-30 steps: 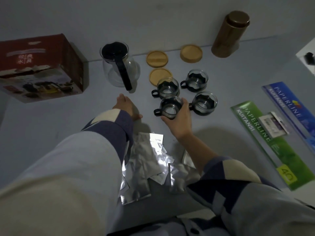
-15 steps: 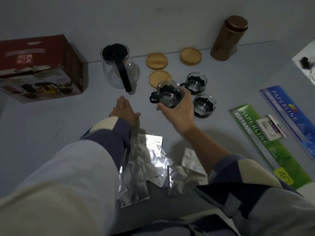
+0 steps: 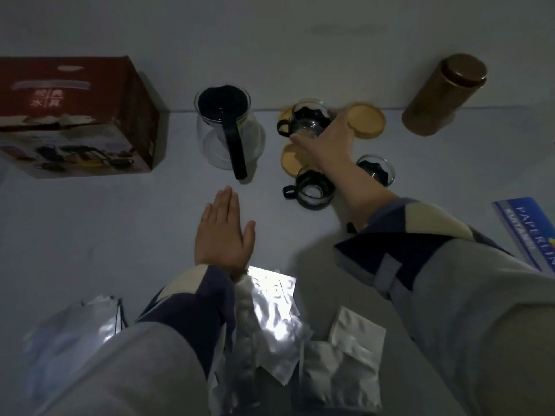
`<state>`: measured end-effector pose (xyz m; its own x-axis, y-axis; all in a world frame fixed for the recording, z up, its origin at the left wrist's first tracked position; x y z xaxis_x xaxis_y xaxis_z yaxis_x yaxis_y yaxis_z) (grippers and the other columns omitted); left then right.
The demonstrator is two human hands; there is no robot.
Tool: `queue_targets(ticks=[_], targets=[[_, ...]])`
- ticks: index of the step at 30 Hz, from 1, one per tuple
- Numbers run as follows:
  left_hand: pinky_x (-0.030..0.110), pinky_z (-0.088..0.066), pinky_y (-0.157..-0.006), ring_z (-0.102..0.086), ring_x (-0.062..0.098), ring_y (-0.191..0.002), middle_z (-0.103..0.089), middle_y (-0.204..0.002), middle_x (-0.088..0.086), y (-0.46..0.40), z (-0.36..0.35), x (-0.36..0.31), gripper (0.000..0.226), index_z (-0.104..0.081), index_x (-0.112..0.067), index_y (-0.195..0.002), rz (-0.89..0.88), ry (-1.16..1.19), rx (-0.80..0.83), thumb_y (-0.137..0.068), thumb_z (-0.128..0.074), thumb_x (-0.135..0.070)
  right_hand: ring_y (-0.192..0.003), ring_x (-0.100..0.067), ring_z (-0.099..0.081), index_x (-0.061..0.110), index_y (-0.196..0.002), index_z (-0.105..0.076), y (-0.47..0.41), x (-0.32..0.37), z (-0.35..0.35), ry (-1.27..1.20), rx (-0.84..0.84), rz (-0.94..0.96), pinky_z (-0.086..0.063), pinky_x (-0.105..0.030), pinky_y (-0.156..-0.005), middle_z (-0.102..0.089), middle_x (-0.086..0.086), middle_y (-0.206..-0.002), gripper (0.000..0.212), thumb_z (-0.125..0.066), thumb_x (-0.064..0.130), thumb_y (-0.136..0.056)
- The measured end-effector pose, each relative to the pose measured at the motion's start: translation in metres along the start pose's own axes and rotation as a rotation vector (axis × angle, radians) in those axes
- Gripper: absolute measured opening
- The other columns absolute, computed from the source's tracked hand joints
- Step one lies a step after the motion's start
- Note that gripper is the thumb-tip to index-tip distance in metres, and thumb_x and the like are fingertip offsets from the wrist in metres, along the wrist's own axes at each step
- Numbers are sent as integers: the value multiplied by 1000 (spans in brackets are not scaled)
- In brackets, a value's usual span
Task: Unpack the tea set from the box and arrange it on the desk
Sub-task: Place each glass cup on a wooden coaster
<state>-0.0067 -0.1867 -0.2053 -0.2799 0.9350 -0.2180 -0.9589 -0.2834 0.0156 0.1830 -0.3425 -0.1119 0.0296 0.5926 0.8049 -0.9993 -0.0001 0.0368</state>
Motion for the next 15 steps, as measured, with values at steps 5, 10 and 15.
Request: queue_targets(ticks=[5,10,15], targets=[[34,-9,-121,-19,22,-148,-20,-159,10,0,2,-1,76,-24,-4,-151,1,10,-26,-89,-18,-48,-124,-25,-50,11,-136,-37,-39,-8,-27,-2,17,-65,-46,-34,-101,-52,-10,-132,97,-87,39,-57],[32,-6,-120,-18,21,-148,-20,-160,9,1,3,0,74,-24,-6,-151,10,17,-31,-90,-23,-47,-121,-28,-52,12,-136,-35,-57,-15,-42,60,48,-88,-48,-38,-99,-53,-12,-130,99,-86,41,-55],[31,-5,-120,-17,19,-148,-18,-160,7,2,3,-1,73,-23,-7,-152,12,10,-27,-91,-24,-47,-122,-28,-49,14,-140,-31,-66,-19,-45,79,47,-94,-45,-30,-95,-45,-16,-136,96,-83,35,-63]])
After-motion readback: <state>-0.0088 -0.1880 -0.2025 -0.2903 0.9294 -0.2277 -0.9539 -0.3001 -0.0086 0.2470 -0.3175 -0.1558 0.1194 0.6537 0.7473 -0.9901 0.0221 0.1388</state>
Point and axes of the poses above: each hand's wrist, its own y-axis away from the middle knuckle, its own z-axis out of the back of the hand, x = y × z, the point moved 8 cm from there along -y, towards the middle knuckle
